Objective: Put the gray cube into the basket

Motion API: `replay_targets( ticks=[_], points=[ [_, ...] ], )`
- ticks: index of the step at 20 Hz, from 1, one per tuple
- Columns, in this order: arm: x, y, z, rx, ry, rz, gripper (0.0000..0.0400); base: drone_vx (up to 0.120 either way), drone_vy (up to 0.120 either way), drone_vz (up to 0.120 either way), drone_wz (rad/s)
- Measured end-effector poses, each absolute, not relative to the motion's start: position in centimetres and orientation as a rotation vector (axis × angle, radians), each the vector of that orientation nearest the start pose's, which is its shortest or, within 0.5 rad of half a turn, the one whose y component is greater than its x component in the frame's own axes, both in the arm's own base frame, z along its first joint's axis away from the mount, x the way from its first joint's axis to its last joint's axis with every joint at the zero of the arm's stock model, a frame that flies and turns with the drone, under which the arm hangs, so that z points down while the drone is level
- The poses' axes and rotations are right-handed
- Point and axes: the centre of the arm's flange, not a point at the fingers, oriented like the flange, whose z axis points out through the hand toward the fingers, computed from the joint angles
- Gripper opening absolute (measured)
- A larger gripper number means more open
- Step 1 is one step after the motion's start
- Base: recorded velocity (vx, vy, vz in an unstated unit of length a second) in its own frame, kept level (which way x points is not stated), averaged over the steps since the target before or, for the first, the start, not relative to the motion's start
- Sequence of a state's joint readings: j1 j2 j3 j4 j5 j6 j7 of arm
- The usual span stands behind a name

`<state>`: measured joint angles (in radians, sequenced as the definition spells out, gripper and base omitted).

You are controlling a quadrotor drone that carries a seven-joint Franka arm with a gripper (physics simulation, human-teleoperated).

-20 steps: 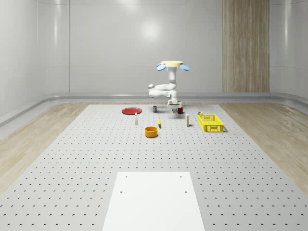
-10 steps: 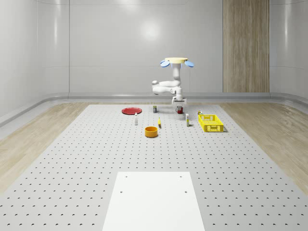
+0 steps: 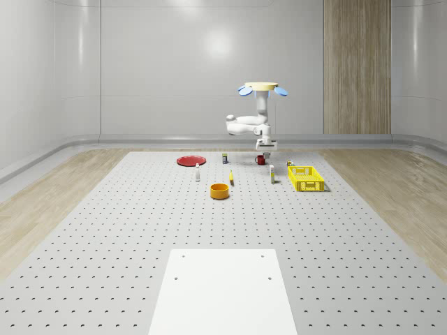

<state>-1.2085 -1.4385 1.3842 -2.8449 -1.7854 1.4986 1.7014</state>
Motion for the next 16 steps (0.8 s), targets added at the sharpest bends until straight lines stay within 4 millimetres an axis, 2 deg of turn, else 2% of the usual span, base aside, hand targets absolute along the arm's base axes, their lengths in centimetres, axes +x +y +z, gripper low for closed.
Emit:
replay_targets(
  ticks=[16],
  points=[
    [31.68,-0.60,48.67,0.001,-0.002,0.785,0.0250,0.120,0.120,0.000,0.000]
  ],
)
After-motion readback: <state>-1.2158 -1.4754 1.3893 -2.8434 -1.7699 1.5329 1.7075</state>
